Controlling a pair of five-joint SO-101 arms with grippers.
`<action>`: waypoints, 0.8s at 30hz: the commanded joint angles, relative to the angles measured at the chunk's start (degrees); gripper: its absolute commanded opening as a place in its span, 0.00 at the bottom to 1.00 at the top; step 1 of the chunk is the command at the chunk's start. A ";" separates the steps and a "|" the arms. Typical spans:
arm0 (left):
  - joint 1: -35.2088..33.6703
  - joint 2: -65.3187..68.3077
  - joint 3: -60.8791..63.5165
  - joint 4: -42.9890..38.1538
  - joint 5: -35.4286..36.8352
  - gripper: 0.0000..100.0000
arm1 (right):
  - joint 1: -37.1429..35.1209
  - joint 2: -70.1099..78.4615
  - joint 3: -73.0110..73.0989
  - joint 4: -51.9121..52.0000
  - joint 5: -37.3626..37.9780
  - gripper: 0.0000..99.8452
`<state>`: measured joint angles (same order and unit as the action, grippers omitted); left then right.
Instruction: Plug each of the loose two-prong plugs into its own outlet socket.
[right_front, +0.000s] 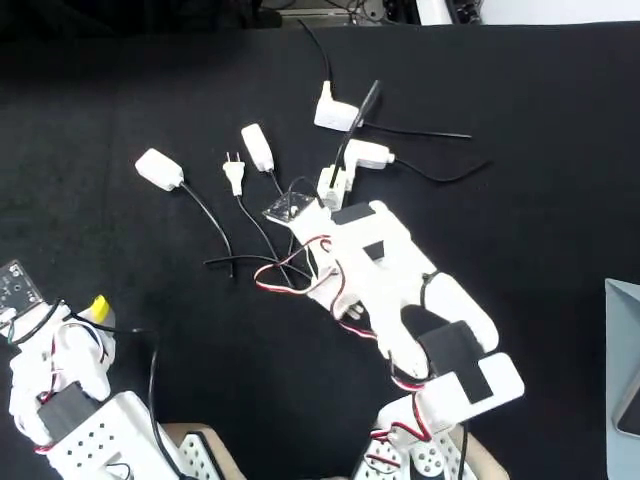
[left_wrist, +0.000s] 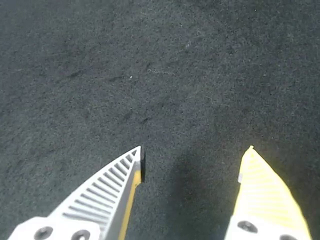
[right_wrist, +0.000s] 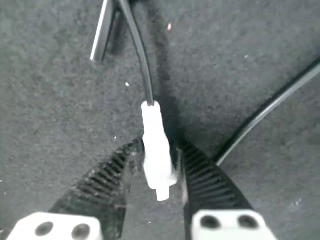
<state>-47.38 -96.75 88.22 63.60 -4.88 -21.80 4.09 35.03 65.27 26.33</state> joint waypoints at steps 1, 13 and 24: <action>-0.04 -0.44 -0.22 -1.23 -0.44 0.31 | 0.79 -1.80 -3.47 2.37 0.09 0.11; -0.04 -0.44 -0.22 -1.23 -0.44 0.31 | 0.62 -1.54 -4.70 4.13 0.26 0.07; 0.40 -0.44 -0.31 -1.23 -0.44 0.31 | 0.53 -10.15 -4.26 8.53 0.26 0.01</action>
<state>-47.38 -96.75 88.22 63.60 -4.88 -21.71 -0.22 32.84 71.52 26.51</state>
